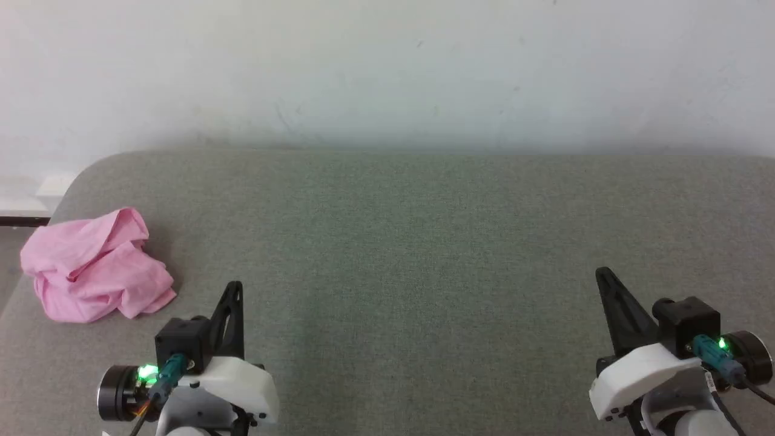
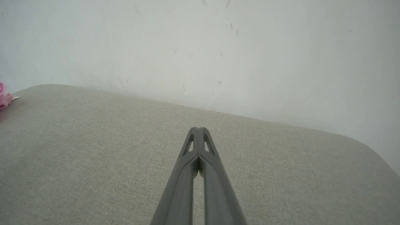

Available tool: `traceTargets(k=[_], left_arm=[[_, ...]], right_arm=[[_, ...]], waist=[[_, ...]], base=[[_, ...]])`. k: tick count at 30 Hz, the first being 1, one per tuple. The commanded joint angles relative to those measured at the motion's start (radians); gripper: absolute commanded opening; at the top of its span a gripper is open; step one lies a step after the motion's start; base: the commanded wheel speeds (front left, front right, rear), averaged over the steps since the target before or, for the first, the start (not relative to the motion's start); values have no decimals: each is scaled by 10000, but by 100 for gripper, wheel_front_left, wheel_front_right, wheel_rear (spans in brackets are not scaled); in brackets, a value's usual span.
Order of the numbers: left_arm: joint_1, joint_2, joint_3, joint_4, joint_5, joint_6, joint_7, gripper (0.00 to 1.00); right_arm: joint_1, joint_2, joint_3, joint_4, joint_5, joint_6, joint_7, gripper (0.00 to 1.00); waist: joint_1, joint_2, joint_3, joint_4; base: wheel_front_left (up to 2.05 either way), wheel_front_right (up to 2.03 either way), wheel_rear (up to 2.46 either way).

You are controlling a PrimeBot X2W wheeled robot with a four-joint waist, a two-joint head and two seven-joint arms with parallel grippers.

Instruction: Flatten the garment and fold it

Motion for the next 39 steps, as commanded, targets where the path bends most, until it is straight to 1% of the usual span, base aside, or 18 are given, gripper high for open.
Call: traceTargets(k=[1, 39], left_arm=[[-126, -49, 39, -51, 66, -80, 3, 0], [-126, -49, 39, -51, 66, -80, 3, 0]], right_arm=[[-142, 40, -5, -66, -78, -21, 5, 0], [-142, 40, -5, -66, -78, -21, 5, 0]], waist=[[0, 0, 0, 0], [0, 0, 0, 0]], base=[[0, 0, 0], [0, 0, 0]])
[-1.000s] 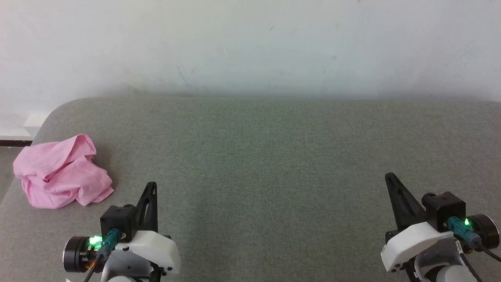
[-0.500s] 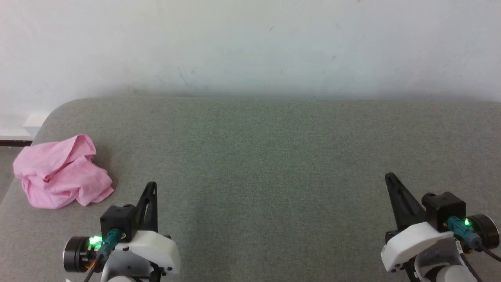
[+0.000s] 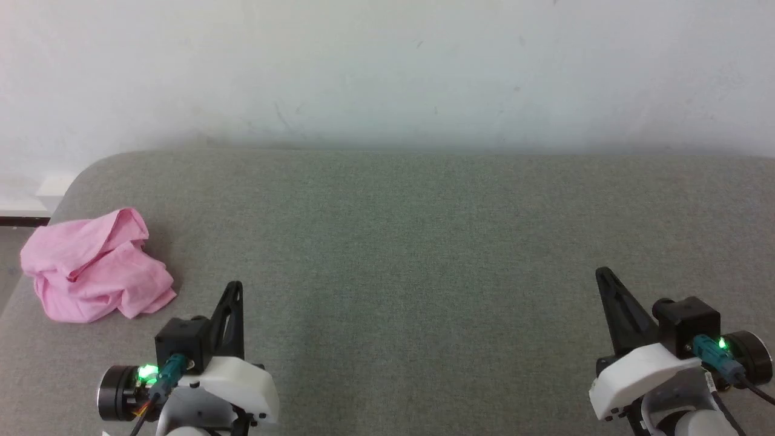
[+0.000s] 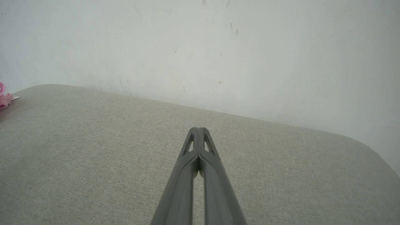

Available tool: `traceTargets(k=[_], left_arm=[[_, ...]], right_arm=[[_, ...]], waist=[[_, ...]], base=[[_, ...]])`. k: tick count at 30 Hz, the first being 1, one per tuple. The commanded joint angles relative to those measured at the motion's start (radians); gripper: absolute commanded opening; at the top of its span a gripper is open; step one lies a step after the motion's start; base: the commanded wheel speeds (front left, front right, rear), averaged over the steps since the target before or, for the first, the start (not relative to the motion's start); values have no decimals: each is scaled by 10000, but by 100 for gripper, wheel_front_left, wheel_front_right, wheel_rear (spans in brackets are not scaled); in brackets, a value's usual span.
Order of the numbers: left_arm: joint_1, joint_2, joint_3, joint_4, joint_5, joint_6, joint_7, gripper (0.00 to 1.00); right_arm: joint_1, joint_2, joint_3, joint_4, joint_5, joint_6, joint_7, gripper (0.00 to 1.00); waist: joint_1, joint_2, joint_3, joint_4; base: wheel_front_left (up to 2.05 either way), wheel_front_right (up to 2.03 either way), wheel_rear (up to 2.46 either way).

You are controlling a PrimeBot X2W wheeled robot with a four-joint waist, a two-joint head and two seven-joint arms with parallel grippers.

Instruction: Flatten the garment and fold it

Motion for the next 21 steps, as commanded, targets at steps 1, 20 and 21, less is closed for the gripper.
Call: traceTargets(k=[1, 20, 21], left_arm=[[-126, -49, 39, -51, 66, -80, 3, 0], [23, 1, -75, 50, -43, 68, -126, 100], [27, 1, -87, 54, -50, 78, -147, 100]], right_arm=[[-142, 40, -3, -66, -78, -21, 5, 0], [21, -5, -64, 47, 111, -1, -126, 100], [21, -5, -77, 50, 127, -1, -147, 100]], waist=[[0, 0, 0, 0], [0, 0, 6, -3], [0, 0, 7, -3]], base=[[0, 0, 0], [0, 0, 0], [0, 0, 0]])
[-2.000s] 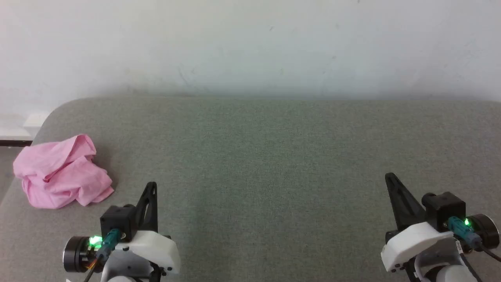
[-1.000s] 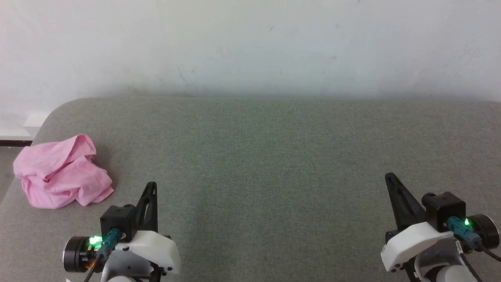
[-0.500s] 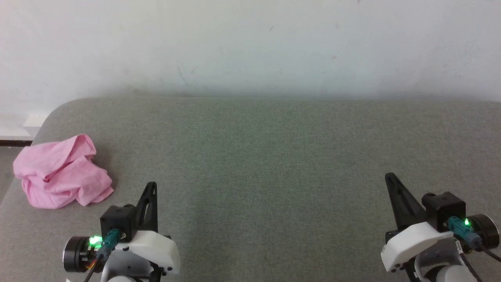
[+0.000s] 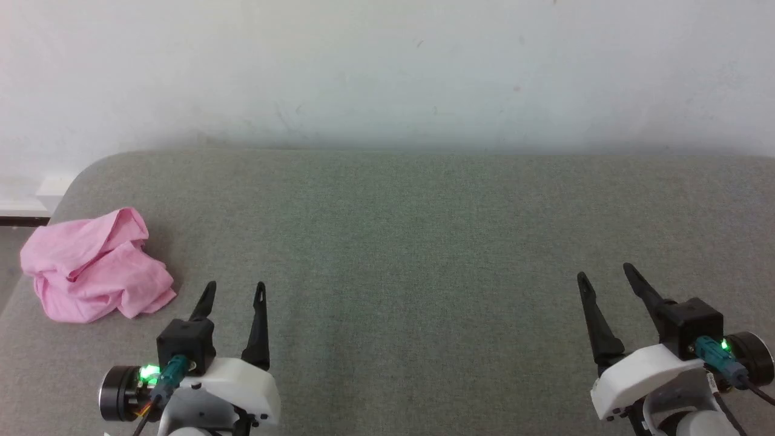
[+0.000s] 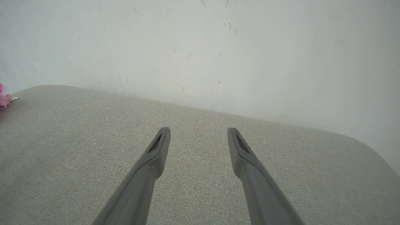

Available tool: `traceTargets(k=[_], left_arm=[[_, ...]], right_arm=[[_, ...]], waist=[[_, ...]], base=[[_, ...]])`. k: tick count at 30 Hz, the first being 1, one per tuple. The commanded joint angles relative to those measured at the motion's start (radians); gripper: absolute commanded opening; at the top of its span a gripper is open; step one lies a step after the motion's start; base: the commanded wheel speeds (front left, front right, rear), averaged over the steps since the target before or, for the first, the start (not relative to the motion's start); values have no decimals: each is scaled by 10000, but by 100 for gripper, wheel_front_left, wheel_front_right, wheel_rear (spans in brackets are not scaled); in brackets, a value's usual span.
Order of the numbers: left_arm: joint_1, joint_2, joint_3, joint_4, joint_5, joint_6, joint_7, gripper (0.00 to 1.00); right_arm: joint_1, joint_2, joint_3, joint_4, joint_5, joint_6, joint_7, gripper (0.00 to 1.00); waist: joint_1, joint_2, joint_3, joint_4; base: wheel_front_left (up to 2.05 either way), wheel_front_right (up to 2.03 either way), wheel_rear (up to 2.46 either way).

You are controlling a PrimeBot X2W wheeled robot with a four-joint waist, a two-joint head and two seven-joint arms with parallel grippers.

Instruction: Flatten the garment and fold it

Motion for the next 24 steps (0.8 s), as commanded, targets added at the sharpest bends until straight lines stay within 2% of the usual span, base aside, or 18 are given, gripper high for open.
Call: traceTargets(k=[1, 13, 24], left_arm=[[26, -5, -54, 22, -54, 66, -91, 100], [77, -10, -172, 70, -127, 159, -341, 100], [146, -14, -234, 84, -173, 228, -572, 100]], right_arm=[[7, 3, -63, 23, 109, -1, -124, 100], [53, 8, -132, 2, 208, -3, -374, 100], [131, 12, -84, -6, 230, -5, -604, 100]], waist=[[0, 0, 2, 1], [0, 0, -15, 157], [0, 0, -63, 708]], base=[[0, 0, 0], [0, 0, 0], [0, 0, 0]])
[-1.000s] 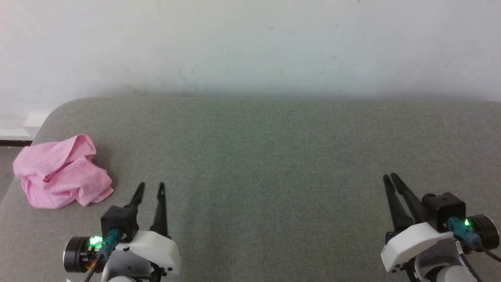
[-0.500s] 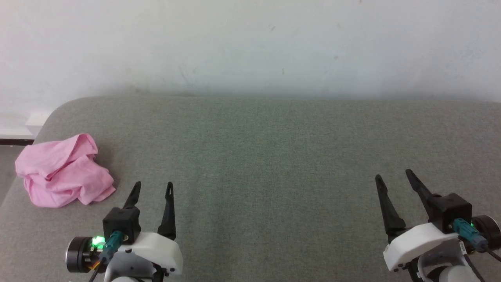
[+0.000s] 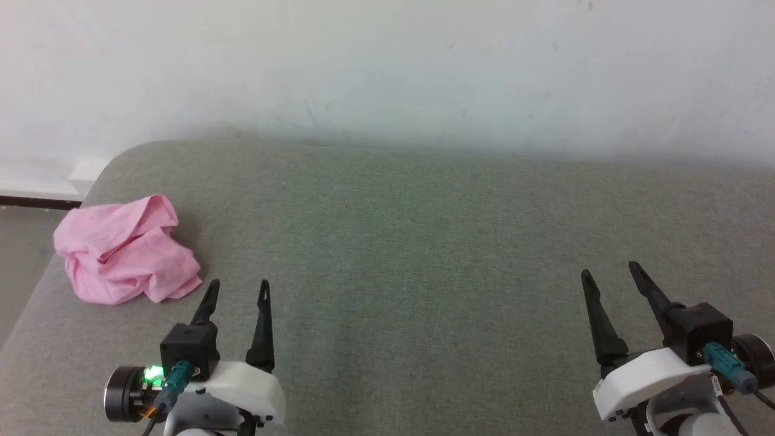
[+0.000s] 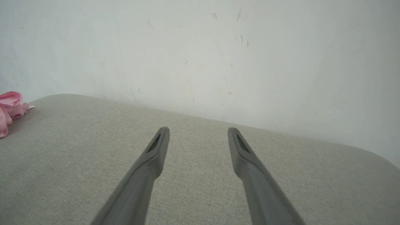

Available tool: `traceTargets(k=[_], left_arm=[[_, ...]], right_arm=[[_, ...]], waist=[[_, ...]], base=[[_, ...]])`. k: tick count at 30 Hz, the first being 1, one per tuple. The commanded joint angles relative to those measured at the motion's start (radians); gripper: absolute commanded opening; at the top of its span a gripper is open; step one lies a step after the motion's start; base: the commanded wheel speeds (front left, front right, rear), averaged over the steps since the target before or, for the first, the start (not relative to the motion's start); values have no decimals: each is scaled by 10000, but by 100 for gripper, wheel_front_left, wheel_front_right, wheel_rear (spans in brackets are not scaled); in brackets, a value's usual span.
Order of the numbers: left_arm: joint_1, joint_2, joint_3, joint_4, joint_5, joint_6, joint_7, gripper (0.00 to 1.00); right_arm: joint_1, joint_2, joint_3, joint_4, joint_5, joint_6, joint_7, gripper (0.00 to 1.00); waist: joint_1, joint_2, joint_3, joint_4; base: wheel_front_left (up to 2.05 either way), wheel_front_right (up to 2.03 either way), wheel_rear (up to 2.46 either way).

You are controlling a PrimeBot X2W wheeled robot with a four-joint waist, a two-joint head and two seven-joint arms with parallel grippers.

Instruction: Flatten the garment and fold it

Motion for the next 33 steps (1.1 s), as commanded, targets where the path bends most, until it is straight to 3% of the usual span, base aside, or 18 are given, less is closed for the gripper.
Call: traceTargets(k=[1, 33], left_arm=[[141, -12, -17, 14, -84, 80, -123, 100], [475, -4, -97, 28, -138, 158, -790, 100]], right_arm=[[81, 14, 42, -17, 41, -5, -109, 100], [311, 26, 257, 169, 316, -11, -776, 100]], waist=[[0, 0, -26, 189], [0, 0, -265, 2483]], base=[[0, 0, 0], [0, 0, 0]])
